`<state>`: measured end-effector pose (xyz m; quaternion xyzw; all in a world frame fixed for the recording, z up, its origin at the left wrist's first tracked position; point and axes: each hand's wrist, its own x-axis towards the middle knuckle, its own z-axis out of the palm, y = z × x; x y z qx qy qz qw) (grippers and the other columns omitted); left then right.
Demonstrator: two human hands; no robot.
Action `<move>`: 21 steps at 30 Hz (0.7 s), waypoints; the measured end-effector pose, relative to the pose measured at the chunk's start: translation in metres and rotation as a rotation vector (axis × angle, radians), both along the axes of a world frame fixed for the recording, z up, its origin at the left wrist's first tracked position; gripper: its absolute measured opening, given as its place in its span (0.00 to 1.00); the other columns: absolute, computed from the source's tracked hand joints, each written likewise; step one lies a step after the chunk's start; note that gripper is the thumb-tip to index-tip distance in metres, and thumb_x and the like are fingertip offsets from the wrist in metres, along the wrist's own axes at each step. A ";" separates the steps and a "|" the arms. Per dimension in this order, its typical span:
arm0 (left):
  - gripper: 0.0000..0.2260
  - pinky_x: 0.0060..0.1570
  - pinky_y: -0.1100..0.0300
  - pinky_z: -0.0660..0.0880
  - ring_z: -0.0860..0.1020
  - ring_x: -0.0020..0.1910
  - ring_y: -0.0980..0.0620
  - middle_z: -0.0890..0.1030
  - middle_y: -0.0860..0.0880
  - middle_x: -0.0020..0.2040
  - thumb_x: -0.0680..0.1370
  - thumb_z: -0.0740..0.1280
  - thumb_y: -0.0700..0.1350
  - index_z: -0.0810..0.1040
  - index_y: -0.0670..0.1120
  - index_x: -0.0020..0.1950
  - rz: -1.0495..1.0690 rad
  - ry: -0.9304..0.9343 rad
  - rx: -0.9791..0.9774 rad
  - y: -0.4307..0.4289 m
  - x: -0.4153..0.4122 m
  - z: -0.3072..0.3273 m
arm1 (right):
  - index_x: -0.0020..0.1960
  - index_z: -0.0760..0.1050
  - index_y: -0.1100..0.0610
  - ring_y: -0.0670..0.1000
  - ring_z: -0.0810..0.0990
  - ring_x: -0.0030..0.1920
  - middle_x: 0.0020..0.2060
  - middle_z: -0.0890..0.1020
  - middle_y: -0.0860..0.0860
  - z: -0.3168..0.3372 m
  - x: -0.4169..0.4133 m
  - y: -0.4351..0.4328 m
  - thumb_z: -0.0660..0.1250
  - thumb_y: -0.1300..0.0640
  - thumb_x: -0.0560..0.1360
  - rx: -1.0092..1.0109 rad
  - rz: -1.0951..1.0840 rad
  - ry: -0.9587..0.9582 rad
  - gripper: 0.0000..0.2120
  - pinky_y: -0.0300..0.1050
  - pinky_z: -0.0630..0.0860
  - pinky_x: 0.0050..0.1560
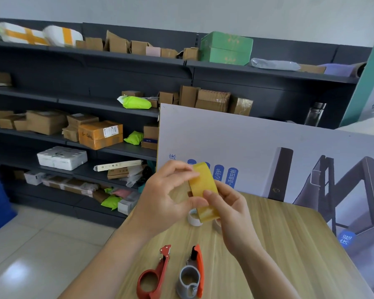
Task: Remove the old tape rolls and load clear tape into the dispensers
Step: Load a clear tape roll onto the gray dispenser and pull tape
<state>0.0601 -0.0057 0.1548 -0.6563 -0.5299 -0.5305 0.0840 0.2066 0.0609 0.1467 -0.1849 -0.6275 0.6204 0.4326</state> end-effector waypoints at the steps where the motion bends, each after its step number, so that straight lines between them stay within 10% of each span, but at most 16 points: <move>1: 0.31 0.61 0.72 0.67 0.70 0.63 0.66 0.75 0.56 0.62 0.70 0.67 0.65 0.77 0.47 0.65 0.001 -0.030 -0.054 0.000 -0.001 0.002 | 0.59 0.79 0.61 0.49 0.84 0.45 0.45 0.85 0.53 0.000 0.000 0.000 0.68 0.57 0.73 0.015 0.006 0.002 0.16 0.38 0.78 0.42; 5: 0.31 0.68 0.66 0.64 0.63 0.70 0.67 0.68 0.62 0.70 0.72 0.62 0.67 0.67 0.55 0.71 -0.001 -0.040 -0.153 0.004 -0.006 0.000 | 0.60 0.79 0.61 0.48 0.84 0.46 0.46 0.86 0.53 -0.001 0.000 -0.003 0.68 0.60 0.74 0.027 0.042 0.044 0.15 0.36 0.78 0.43; 13: 0.13 0.64 0.54 0.72 0.75 0.65 0.50 0.81 0.47 0.60 0.78 0.65 0.45 0.82 0.40 0.57 0.047 0.206 0.142 0.008 -0.001 -0.008 | 0.56 0.81 0.58 0.52 0.82 0.49 0.49 0.85 0.58 -0.007 -0.010 -0.003 0.67 0.57 0.73 -0.001 0.023 0.044 0.13 0.43 0.79 0.47; 21: 0.04 0.50 0.58 0.78 0.82 0.49 0.57 0.85 0.54 0.47 0.73 0.73 0.40 0.86 0.49 0.44 -0.054 -0.484 -0.308 0.008 -0.015 0.021 | 0.51 0.82 0.60 0.56 0.85 0.44 0.43 0.86 0.59 -0.004 -0.009 0.001 0.65 0.55 0.70 -0.093 0.070 -0.014 0.14 0.46 0.80 0.44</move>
